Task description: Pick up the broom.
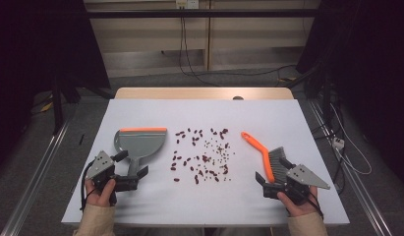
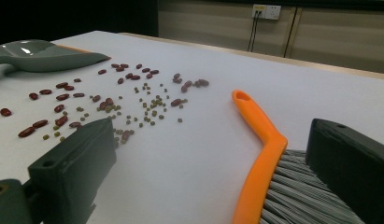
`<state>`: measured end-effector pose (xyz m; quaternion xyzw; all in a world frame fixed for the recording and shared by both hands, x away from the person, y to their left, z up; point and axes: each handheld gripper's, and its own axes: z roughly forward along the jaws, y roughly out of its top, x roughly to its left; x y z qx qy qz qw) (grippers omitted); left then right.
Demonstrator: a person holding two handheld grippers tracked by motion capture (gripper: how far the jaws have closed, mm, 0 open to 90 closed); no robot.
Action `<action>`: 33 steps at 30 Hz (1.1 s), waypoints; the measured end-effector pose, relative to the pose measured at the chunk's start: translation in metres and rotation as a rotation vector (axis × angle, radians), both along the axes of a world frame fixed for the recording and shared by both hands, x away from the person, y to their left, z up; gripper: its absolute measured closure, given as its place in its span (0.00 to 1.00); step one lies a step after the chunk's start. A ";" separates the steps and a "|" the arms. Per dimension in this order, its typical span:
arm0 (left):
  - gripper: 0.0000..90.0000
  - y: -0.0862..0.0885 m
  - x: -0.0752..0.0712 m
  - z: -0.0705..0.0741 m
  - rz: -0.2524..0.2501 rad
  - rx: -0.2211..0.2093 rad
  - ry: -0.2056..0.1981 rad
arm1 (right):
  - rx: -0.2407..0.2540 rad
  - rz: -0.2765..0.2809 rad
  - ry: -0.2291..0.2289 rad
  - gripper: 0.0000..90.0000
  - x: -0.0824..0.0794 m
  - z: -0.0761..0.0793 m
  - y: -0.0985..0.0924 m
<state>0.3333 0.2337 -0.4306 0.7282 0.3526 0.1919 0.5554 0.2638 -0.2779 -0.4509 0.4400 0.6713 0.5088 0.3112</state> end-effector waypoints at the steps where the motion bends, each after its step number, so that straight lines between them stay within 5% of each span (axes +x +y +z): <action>1: 0.03 0.000 0.000 0.000 0.000 0.000 0.000 | 0.000 0.000 0.000 0.02 0.000 0.000 0.000; 11: 0.03 0.000 0.000 0.000 0.003 -0.001 -0.004 | -0.015 0.001 0.017 0.03 0.004 0.003 0.002; 18: 0.03 0.000 0.000 0.000 0.000 0.004 -0.006 | -0.029 0.003 0.068 0.06 0.017 0.012 0.005; 24: 0.03 0.001 0.000 0.000 -0.005 0.001 -0.005 | -0.027 -0.039 0.178 0.07 0.040 0.016 0.004; 33: 0.03 0.002 -0.001 0.000 -0.004 -0.010 -0.012 | -0.071 -0.076 0.210 0.18 0.071 0.026 0.005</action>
